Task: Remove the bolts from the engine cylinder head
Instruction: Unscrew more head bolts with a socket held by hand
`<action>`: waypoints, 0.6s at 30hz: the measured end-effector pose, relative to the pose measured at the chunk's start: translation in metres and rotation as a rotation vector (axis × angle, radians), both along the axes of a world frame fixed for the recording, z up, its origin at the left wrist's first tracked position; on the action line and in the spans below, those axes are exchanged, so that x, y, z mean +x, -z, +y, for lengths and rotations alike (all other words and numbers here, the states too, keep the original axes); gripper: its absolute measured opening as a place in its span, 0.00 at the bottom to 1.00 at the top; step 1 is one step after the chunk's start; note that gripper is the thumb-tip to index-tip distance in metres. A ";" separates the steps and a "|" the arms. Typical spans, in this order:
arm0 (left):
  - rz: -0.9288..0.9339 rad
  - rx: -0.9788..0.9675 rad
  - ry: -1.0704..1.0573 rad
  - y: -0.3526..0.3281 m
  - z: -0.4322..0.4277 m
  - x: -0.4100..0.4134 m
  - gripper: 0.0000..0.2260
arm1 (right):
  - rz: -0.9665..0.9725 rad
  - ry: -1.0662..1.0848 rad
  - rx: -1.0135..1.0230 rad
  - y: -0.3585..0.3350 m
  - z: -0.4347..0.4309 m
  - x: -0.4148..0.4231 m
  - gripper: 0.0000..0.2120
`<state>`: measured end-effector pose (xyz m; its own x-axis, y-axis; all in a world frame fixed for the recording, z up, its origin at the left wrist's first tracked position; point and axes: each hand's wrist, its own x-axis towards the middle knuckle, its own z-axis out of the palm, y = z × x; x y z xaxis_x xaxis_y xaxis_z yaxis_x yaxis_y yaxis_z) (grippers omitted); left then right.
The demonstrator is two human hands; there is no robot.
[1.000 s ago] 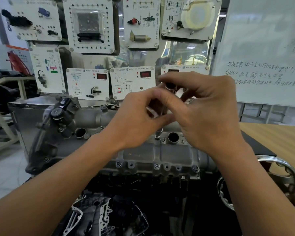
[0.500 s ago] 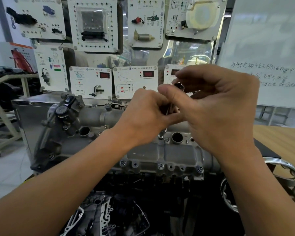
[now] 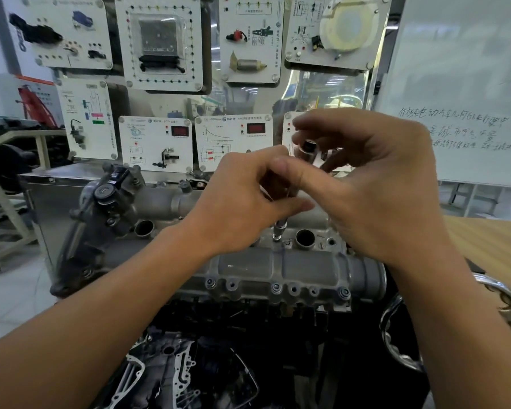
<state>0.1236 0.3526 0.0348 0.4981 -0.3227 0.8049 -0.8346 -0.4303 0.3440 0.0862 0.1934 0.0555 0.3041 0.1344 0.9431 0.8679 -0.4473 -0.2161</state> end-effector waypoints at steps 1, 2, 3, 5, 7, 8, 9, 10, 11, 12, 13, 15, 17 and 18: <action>-0.020 0.007 -0.031 0.000 -0.001 0.000 0.11 | -0.003 0.024 0.029 0.000 0.000 0.000 0.15; -0.023 0.012 -0.049 -0.001 -0.002 0.001 0.12 | -0.004 0.037 0.048 0.001 -0.001 0.001 0.13; -0.016 0.014 -0.052 -0.002 -0.002 0.002 0.13 | -0.002 0.039 0.052 0.001 -0.001 0.001 0.13; 0.044 0.042 -0.012 -0.004 0.001 0.003 0.11 | 0.011 0.016 0.013 0.002 -0.002 0.000 0.13; 0.137 0.127 0.058 -0.004 0.007 0.002 0.06 | 0.031 -0.009 -0.073 0.002 -0.003 -0.001 0.14; 0.165 0.166 0.082 -0.003 0.009 0.001 0.04 | 0.045 -0.019 -0.123 0.001 -0.004 -0.001 0.14; 0.168 0.187 0.092 -0.002 0.011 0.000 0.03 | 0.058 -0.027 -0.168 0.001 -0.004 -0.002 0.14; 0.151 0.188 0.085 0.000 0.012 -0.001 0.04 | 0.064 -0.031 -0.206 0.000 -0.004 -0.002 0.14; 0.125 0.171 0.074 0.002 0.012 -0.001 0.05 | 0.064 -0.031 -0.236 0.000 -0.003 -0.002 0.14; 0.095 0.142 0.063 0.003 0.012 -0.002 0.06 | 0.059 -0.031 -0.253 0.000 -0.002 -0.002 0.14; 0.063 0.108 0.053 0.004 0.011 -0.002 0.09 | 0.049 -0.026 -0.249 0.000 0.000 -0.001 0.13; 0.020 0.028 0.033 0.005 0.006 -0.004 0.15 | 0.005 0.005 -0.179 0.001 0.002 -0.001 0.11; -0.007 -0.032 0.008 0.004 -0.001 -0.005 0.13 | -0.033 0.034 -0.087 0.002 0.004 -0.001 0.10; -0.022 -0.035 0.014 0.003 -0.004 -0.005 0.11 | -0.035 0.031 -0.055 0.003 0.005 -0.002 0.10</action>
